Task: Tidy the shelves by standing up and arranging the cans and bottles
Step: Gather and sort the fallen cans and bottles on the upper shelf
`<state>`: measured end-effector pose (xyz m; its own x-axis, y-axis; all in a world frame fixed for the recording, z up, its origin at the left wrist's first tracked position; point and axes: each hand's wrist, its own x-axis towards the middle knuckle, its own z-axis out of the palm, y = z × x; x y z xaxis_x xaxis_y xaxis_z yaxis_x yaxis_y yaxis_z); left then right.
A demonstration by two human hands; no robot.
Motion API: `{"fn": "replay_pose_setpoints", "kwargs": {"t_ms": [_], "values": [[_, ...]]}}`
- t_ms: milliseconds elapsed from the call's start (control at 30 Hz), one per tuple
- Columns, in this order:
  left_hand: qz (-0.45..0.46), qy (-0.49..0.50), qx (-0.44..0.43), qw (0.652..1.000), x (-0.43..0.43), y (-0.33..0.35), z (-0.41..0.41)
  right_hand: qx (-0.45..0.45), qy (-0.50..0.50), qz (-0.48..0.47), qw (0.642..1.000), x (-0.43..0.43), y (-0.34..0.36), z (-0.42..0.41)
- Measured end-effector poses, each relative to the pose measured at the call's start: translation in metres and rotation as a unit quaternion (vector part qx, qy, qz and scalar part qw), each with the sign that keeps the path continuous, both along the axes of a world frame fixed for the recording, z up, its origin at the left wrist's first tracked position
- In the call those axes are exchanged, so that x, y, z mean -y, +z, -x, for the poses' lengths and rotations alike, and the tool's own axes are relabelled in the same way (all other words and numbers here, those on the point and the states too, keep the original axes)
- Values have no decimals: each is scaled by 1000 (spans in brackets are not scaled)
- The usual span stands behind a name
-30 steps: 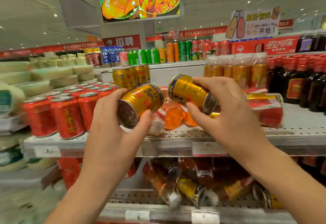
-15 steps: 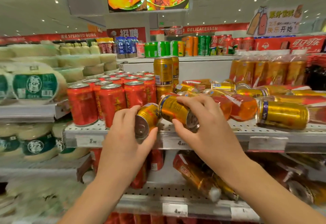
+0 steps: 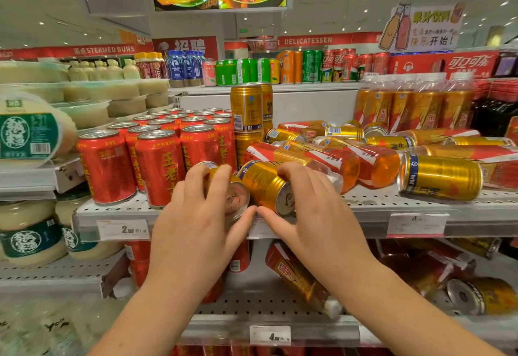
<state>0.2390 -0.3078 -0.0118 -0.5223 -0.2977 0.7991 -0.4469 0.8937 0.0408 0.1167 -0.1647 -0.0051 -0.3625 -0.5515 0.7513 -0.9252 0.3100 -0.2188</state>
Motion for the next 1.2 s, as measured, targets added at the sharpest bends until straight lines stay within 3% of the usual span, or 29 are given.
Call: {"fn": "replay_pose_setpoints", "kwargs": {"t_ms": [233, 400, 533, 767, 1000, 1200], "values": [[22, 18, 112, 993, 0, 19, -4, 11, 17, 23, 1000, 0, 9, -2], [30, 23, 137, 990, 0, 20, -4, 22, -3, 77, 997, -10, 27, 27], [30, 23, 138, 990, -3, 20, -3, 62, -80, 12, 995, -27, 26, 52], [54, 50, 185, 980, -6, 25, -5, 29, -91, -97, 991, -27, 9, 42], [95, 64, 220, 969, -7, 32, -4, 21, -138, -103, 985, -18, 11, 46], [93, 69, 229, 966, -8, 32, -5, 13, -108, -87, 990, -22, 14, 47]]}}
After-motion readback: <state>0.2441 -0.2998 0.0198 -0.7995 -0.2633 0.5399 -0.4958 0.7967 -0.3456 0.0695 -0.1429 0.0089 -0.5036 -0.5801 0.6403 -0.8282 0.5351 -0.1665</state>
